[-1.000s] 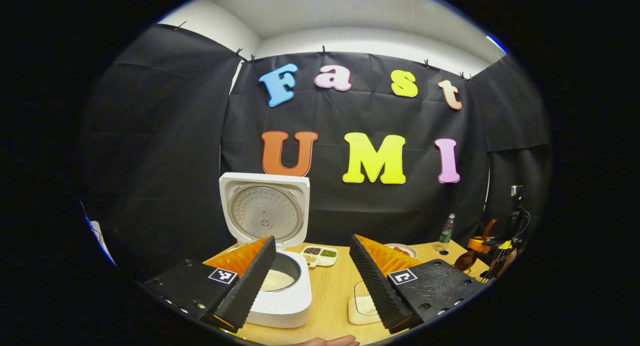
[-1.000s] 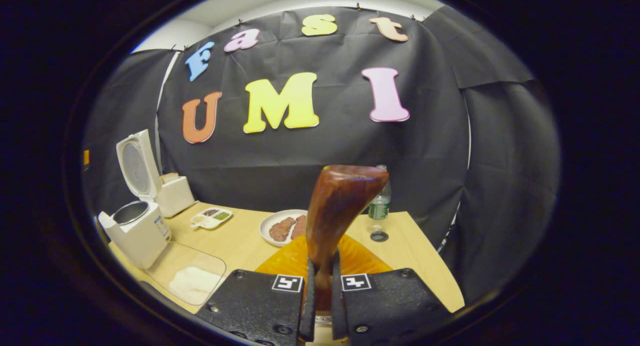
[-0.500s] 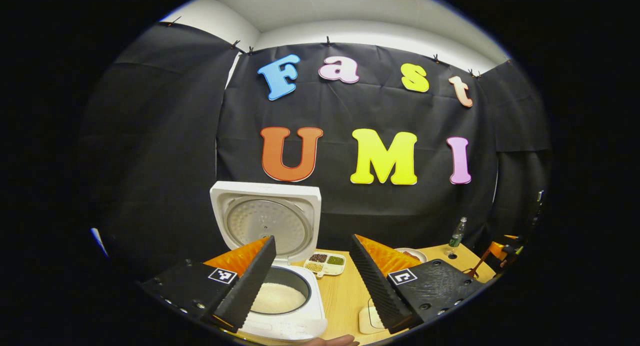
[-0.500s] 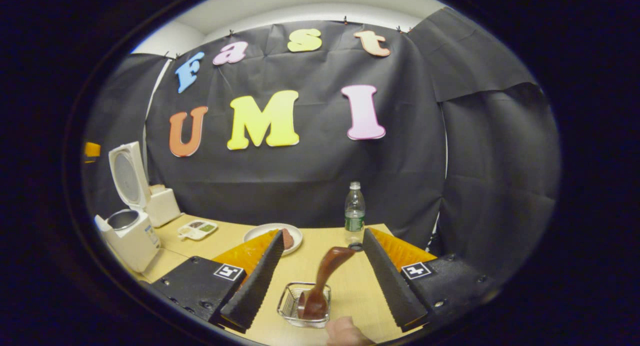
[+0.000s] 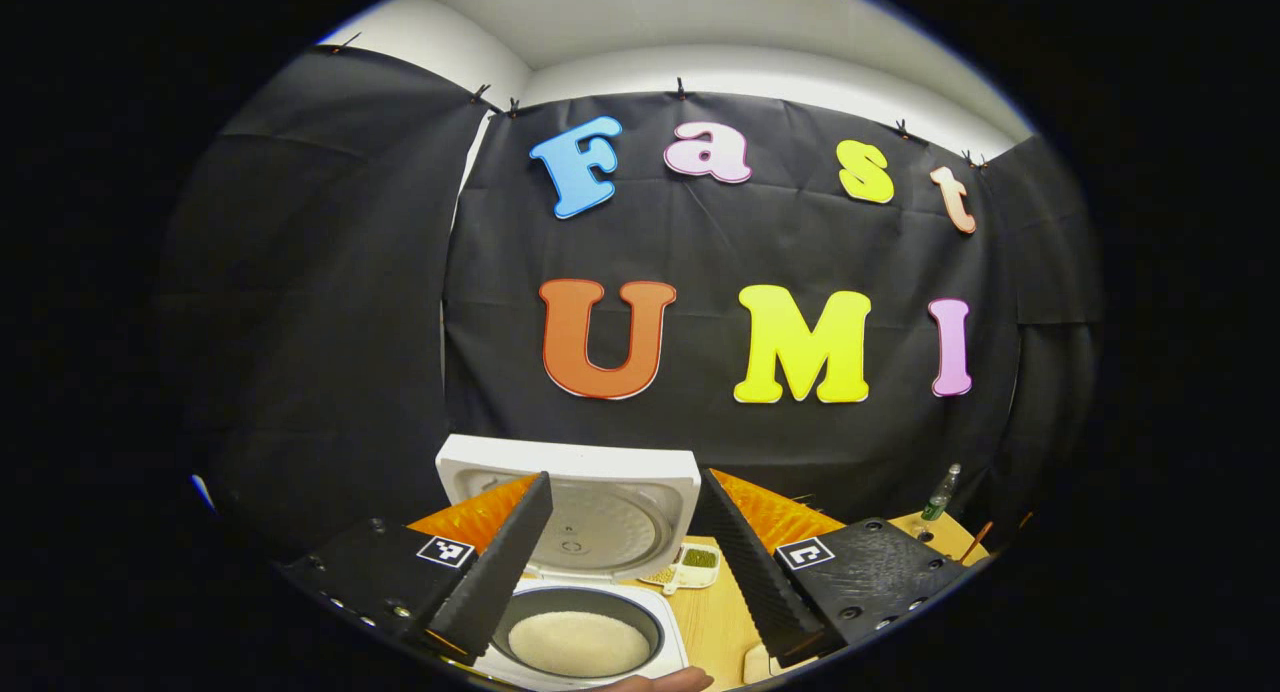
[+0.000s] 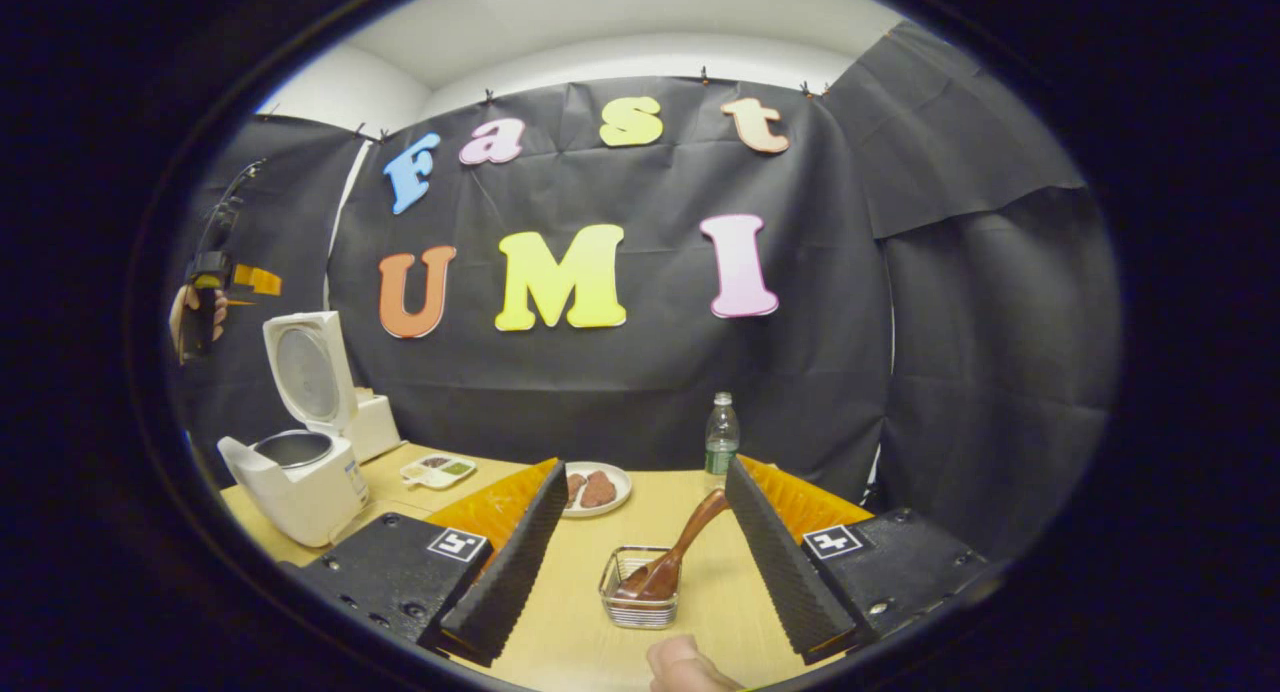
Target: Close the left gripper, press the button to open the rice cooker; take a wooden spoon from the chopstick holder with the right hand, scoop a spoonful of rice and pour it into the rice cooker, then put the wooden spoon back into the chopstick holder.
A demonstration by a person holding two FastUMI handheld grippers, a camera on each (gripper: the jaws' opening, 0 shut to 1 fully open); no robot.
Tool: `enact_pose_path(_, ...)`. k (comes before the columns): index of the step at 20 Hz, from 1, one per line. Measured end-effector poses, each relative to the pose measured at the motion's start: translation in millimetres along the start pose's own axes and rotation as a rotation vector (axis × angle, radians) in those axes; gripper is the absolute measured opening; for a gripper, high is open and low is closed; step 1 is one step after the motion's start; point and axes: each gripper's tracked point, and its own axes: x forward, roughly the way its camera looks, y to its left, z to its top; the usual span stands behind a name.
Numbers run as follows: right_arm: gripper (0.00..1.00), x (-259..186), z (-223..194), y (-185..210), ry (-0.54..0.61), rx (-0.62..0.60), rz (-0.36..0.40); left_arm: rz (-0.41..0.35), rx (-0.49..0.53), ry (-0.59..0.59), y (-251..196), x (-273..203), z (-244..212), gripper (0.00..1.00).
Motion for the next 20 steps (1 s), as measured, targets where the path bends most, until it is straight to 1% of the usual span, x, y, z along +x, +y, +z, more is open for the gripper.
enact_pose_path(3,1.00,-9.4,9.2,3.7,-0.021,-0.008,-0.010,-0.009,-0.018,0.009,10.3,23.9,8.6,0.94)
enact_pose_path(5,1.00,-17.6,14.6,11.2,-0.035,-0.011,0.001,-0.007,-0.045,0.012,19.9,40.7,9.5,0.94)
enact_pose_path(7,0.99,-23.1,17.4,18.4,-0.044,-0.017,0.013,0.001,-0.068,0.025,29.3,57.9,5.6,0.94)
enact_pose_path(9,1.00,-29.4,20.4,20.5,-0.054,-0.024,0.010,0.036,-0.052,0.033,45.1,78.9,-2.0,0.94)
enact_pose_path(11,0.99,-34.5,21.2,22.8,-0.059,-0.028,0.002,0.026,-0.066,0.044,49.7,96.4,-8.9,0.94)
enact_pose_path(14,0.99,-40.0,22.9,24.1,-0.068,-0.024,-0.014,0.043,-0.042,0.057,58.9,120.5,-20.5,0.94)
enact_pose_path(16,0.99,-42.7,21.5,27.0,-0.064,-0.024,-0.022,0.053,-0.041,0.101,62.2,132.4,-35.7,0.94)
enact_pose_path(17,0.99,-44.3,21.2,28.4,-0.061,-0.024,-0.027,0.072,-0.017,0.086,65.2,133.7,-34.9,0.95)
enact_pose_path(18,0.99,-45.8,21.3,29.9,-0.060,-0.027,-0.030,0.072,-0.005,0.086,64.9,135.6,-34.5,0.96)
enact_pose_path(19,0.99,-46.5,21.3,31.6,-0.060,-0.031,-0.033,0.078,0.002,0.094,63.9,133.0,-35.9,0.95)
enact_pose_path(20,0.99,-48.0,21.8,34.7,-0.059,-0.035,-0.036,0.091,0.029,0.111,64.6,132.8,-39.1,0.96)
